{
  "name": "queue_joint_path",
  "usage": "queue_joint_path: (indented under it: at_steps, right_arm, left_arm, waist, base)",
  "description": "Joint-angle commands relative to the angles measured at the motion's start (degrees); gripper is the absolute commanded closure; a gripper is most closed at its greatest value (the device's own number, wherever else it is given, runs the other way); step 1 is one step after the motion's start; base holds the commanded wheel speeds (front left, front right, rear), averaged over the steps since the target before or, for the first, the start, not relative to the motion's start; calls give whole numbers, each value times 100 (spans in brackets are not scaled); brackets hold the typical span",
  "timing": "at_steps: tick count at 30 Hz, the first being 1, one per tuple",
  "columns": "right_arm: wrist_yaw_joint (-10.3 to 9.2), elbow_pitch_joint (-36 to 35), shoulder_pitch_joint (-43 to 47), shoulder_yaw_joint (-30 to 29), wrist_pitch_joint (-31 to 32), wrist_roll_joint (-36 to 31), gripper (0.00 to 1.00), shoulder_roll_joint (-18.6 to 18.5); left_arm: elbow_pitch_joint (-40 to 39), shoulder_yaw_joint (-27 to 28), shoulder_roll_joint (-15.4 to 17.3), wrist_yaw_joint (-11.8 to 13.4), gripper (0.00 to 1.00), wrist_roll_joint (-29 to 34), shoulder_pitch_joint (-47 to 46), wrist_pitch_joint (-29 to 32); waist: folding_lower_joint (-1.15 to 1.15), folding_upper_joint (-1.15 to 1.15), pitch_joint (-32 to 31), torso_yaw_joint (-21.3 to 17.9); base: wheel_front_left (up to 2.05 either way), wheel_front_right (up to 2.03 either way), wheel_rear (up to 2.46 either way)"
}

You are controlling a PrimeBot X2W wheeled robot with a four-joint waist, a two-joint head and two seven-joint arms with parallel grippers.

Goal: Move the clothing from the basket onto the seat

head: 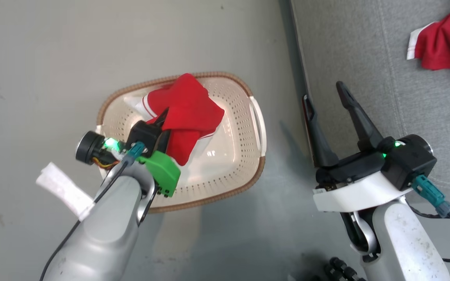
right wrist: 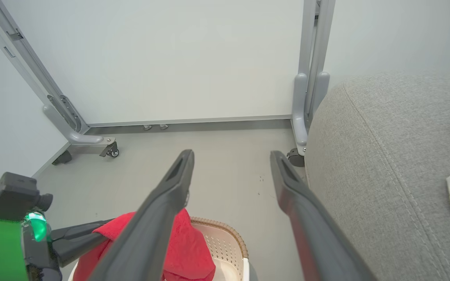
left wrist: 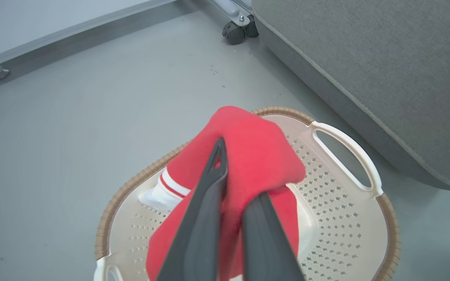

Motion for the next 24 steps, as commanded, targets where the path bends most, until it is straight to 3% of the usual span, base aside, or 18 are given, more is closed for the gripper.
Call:
queue_joint_path:
  at_steps: [1,12,24]
  right_arm:
    - [-4,31,143,32,32,54,0,-18]
    - [-4,72,666,-47,304,79,0,-19]
    - [-3,-3,1228,-156,629,103,0,-18]
  left_arm:
    - [-232,86,56,38,100,-67,242,-16]
    - [-2202,776,176,154,100,-266,1433,-18]
    - [-4094,1259,-29,65,100,-162,2186,-12]
  waist:
    - [0,0,-754,156]
    - [0,0,-1767,299]
    - [0,0,-2662,572]
  base:
    - [0,0,0]
    - [0,0,0]
    - [0,0,0]
